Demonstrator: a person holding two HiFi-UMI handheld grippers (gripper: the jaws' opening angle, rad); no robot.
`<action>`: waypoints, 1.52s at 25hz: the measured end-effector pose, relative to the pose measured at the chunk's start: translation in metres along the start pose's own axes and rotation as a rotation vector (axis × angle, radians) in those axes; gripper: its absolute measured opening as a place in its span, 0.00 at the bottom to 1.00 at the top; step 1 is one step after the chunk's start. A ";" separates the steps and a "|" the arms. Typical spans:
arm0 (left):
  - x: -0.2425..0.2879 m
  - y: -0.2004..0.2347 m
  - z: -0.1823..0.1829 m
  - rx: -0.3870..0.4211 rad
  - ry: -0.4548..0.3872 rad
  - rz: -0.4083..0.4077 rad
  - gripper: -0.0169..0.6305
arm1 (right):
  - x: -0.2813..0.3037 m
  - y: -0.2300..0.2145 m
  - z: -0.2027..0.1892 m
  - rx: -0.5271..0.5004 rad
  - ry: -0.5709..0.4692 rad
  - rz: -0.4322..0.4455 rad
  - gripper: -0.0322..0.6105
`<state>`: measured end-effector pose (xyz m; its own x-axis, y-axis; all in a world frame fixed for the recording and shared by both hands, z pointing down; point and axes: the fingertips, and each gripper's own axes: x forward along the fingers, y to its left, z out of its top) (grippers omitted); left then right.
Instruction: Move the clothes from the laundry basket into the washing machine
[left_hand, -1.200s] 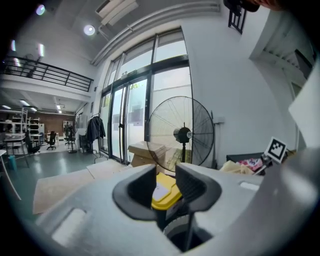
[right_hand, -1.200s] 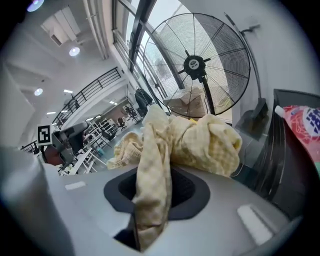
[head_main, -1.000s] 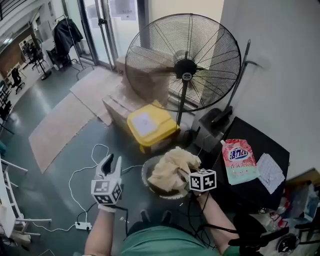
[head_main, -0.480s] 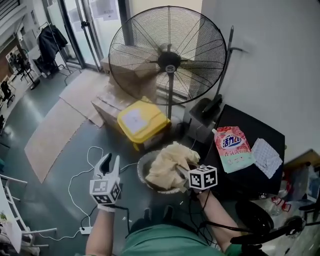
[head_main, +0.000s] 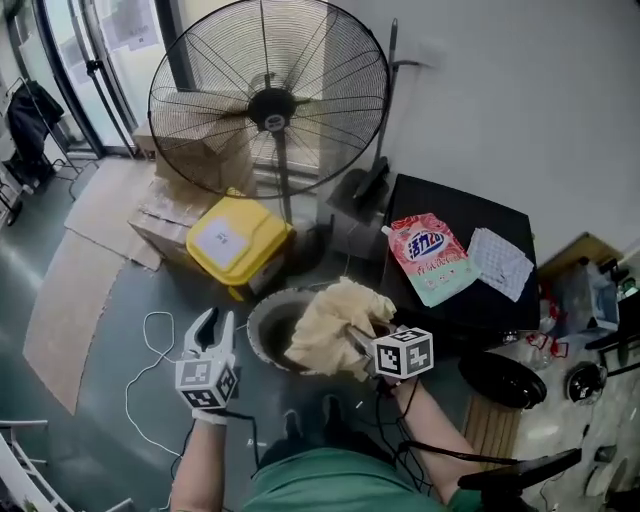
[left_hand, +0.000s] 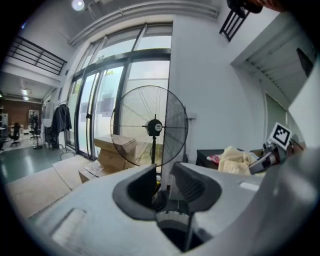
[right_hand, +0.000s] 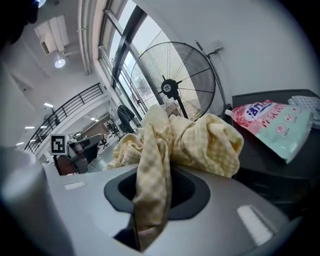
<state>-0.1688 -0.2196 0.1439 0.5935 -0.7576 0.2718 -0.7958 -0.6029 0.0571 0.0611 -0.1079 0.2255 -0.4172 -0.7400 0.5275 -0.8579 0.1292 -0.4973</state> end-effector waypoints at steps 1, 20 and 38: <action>0.004 -0.004 -0.002 0.002 0.004 -0.026 0.20 | -0.005 -0.002 -0.004 0.015 -0.011 -0.019 0.20; 0.039 -0.138 -0.031 0.090 0.062 -0.492 0.20 | -0.148 -0.045 -0.119 0.350 -0.240 -0.414 0.20; -0.058 -0.323 -0.071 0.177 0.081 -0.516 0.20 | -0.319 -0.114 -0.250 0.514 -0.355 -0.449 0.20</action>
<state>0.0449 0.0368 0.1777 0.8842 -0.3353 0.3253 -0.3677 -0.9290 0.0418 0.2168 0.2789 0.2857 0.1342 -0.8278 0.5447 -0.6387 -0.4925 -0.5912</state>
